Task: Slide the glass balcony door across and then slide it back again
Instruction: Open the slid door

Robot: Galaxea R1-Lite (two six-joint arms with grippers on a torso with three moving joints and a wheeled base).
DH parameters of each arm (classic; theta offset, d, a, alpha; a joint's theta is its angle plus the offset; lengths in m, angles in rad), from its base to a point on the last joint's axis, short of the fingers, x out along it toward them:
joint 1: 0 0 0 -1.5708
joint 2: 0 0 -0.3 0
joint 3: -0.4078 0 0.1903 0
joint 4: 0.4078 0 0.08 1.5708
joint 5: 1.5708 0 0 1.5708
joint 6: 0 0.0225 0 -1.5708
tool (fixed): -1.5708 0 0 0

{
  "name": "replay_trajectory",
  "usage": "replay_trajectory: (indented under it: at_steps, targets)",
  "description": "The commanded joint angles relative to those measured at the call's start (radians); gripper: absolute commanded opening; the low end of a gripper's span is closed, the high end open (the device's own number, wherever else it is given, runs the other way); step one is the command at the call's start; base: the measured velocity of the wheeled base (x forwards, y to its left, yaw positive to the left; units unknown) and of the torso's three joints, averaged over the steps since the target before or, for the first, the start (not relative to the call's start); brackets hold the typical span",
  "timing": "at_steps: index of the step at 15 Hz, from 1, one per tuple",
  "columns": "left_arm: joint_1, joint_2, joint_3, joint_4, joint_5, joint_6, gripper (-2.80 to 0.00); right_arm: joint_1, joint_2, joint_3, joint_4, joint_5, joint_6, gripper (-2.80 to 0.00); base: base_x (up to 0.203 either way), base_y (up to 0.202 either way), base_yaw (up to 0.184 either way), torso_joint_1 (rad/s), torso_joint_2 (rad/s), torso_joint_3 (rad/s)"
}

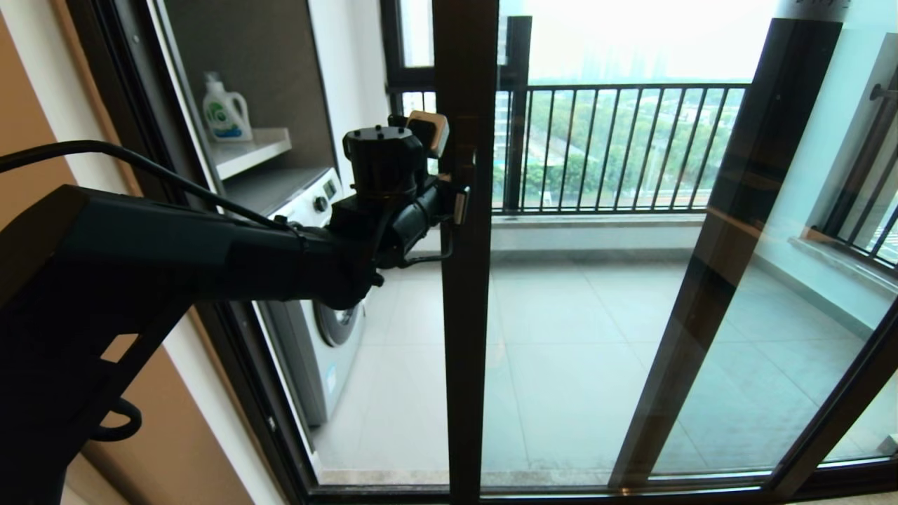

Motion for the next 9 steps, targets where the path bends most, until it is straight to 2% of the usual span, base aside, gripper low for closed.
replay_trajectory:
  at_steps: [1, 3, 7, 9]
  targets:
    - [0.012, -0.037, 0.051, -0.001, 0.027, 0.0, -2.8, 0.0, -0.002, 0.009, -0.001, 0.0, 0.001, -2.8, 0.0, 0.0, 0.0, 0.0, 0.0, 0.0]
    - [0.037, -0.104, 0.158, -0.003, 0.027, -0.003, -2.8, 0.0, -0.002, 0.009, -0.001, 0.0, 0.001, -2.8, 0.0, 0.0, 0.0, 0.0, 0.0, 0.0]
    - [0.116, -0.34, 0.406, -0.011, 0.006, -0.03, -2.8, 0.0, -0.002, 0.009, -0.001, 0.0, 0.001, -2.8, 0.0, 0.0, 0.0, 0.0, 0.0, 0.0]
    - [0.155, -0.506, 0.589, -0.012, -0.015, -0.039, -2.8, 0.0, -0.002, 0.009, -0.001, 0.0, -0.001, -2.8, 0.0, 0.0, 0.0, 0.0, 0.0, 0.0]
